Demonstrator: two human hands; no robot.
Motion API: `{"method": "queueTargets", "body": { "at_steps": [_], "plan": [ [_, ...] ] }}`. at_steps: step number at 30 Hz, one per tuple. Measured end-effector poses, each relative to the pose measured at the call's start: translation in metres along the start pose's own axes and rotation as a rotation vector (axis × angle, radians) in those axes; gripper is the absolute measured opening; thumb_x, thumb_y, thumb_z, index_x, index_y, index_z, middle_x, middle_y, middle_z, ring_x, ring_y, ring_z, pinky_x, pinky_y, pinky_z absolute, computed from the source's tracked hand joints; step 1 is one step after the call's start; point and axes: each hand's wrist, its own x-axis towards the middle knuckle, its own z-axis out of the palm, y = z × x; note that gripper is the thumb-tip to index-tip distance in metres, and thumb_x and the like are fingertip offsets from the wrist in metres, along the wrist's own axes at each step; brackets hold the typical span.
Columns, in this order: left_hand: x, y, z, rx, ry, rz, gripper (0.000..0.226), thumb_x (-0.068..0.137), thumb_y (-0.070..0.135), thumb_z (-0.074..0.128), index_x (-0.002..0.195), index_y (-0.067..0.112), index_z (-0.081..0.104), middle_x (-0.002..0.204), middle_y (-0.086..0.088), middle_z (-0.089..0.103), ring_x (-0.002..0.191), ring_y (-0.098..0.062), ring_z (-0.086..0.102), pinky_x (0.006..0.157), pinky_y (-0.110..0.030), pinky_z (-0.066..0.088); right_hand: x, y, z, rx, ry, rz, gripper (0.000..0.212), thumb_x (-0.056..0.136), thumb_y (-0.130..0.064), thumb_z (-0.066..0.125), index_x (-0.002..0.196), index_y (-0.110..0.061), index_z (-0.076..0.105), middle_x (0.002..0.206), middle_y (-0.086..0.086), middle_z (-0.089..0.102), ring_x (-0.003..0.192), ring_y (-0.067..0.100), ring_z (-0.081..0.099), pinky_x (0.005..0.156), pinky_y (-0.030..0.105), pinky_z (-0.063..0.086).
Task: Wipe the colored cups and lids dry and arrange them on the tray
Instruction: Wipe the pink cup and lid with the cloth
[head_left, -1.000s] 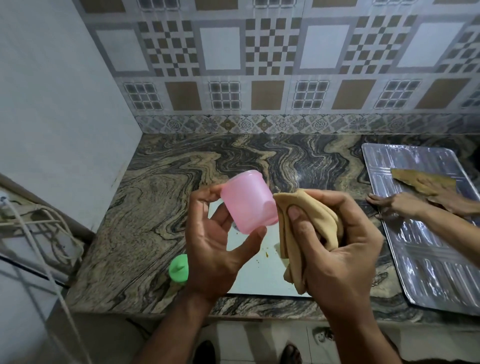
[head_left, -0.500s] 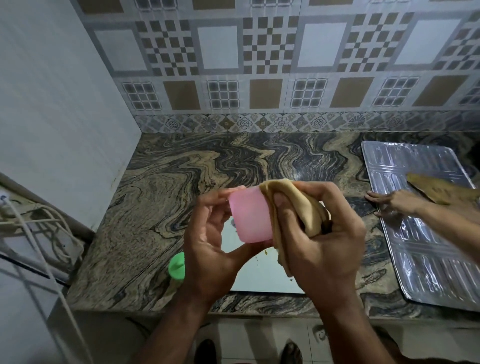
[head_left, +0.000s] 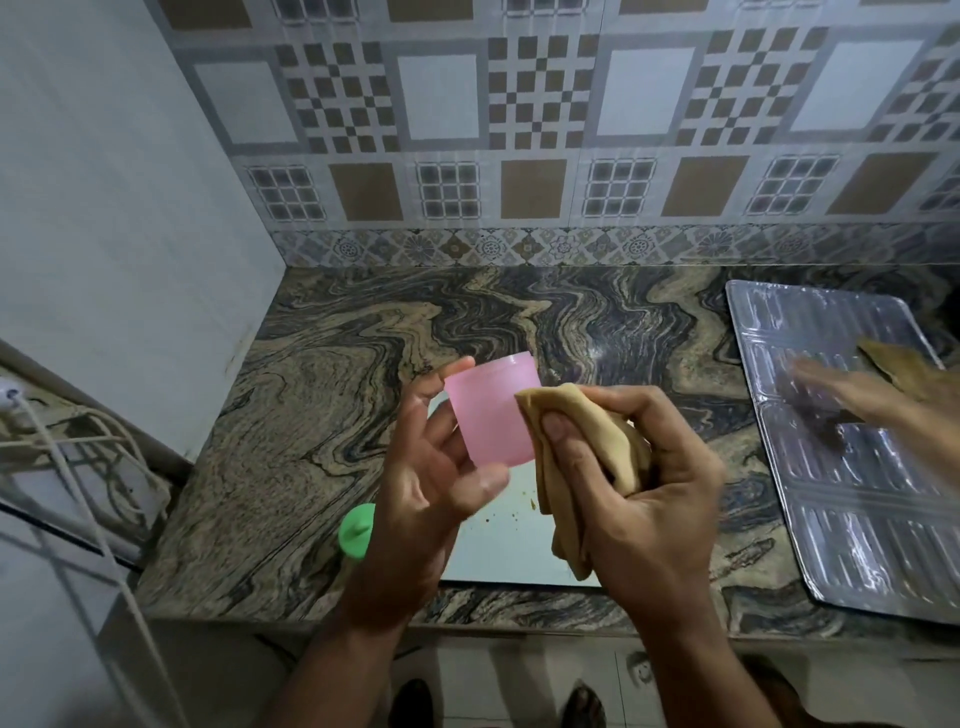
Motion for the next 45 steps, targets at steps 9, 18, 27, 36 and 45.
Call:
{"method": "queueTargets", "body": {
  "at_steps": [9, 18, 27, 36, 45],
  "plan": [
    [0.008, 0.003, 0.005, -0.079, -0.022, -0.115, 0.088, 0.077, 0.030, 0.087, 0.150, 0.003, 0.045, 0.133, -0.019, 0.068, 0.120, -0.031, 0.065, 0.097, -0.036, 0.057, 0.024, 0.025, -0.026, 0.071, 0.159, 0.143, 0.008, 0.092, -0.021, 0.083, 0.097, -0.021, 0.076, 0.067, 0.003, 0.072, 0.045, 0.026, 0.065, 0.040, 0.038, 0.054],
    [0.010, -0.007, 0.005, -0.588, 0.029, -0.337, 0.085, 0.063, 0.036, 0.097, 0.135, 0.004, 0.068, 0.131, -0.017, 0.068, 0.107, -0.027, 0.071, 0.091, -0.034, 0.061, 0.016, 0.042, -0.025, 0.130, 0.081, 0.287, 0.009, 0.091, -0.020, 0.084, 0.096, -0.023, 0.077, 0.072, 0.008, 0.074, 0.050, 0.021, 0.065, 0.051, 0.035, 0.057],
    [0.014, -0.008, 0.008, -0.672, 0.036, -0.358, 0.077, 0.058, 0.032, 0.098, 0.126, 0.004, 0.073, 0.124, -0.017, 0.074, 0.102, -0.026, 0.076, 0.091, -0.035, 0.063, 0.017, 0.047, -0.018, 0.120, 0.159, 0.168, 0.010, 0.094, -0.029, 0.080, 0.101, -0.033, 0.073, 0.088, 0.003, 0.077, 0.072, 0.026, 0.074, 0.063, 0.050, 0.064],
    [0.014, -0.008, 0.010, -0.583, 0.166, -0.227, 0.098, 0.056, 0.030, 0.099, 0.141, 0.001, 0.059, 0.129, -0.021, 0.070, 0.110, -0.027, 0.074, 0.099, -0.039, 0.060, 0.005, 0.062, -0.005, 0.102, 0.150, 0.256, 0.007, 0.094, -0.029, 0.076, 0.098, -0.033, 0.073, 0.085, 0.004, 0.078, 0.069, 0.025, 0.074, 0.061, 0.066, 0.061],
    [0.026, -0.011, -0.031, 0.414, 0.326, 0.254, 0.079, 0.069, 0.019, 0.089, 0.137, 0.019, 0.050, 0.137, -0.007, 0.064, 0.125, -0.031, 0.064, 0.096, -0.046, 0.060, 0.013, 0.069, -0.012, 0.043, 0.190, 0.187, 0.009, 0.096, -0.026, 0.077, 0.102, -0.028, 0.071, 0.089, 0.010, 0.079, 0.069, 0.037, 0.076, 0.058, 0.062, 0.061]
  ]
}}
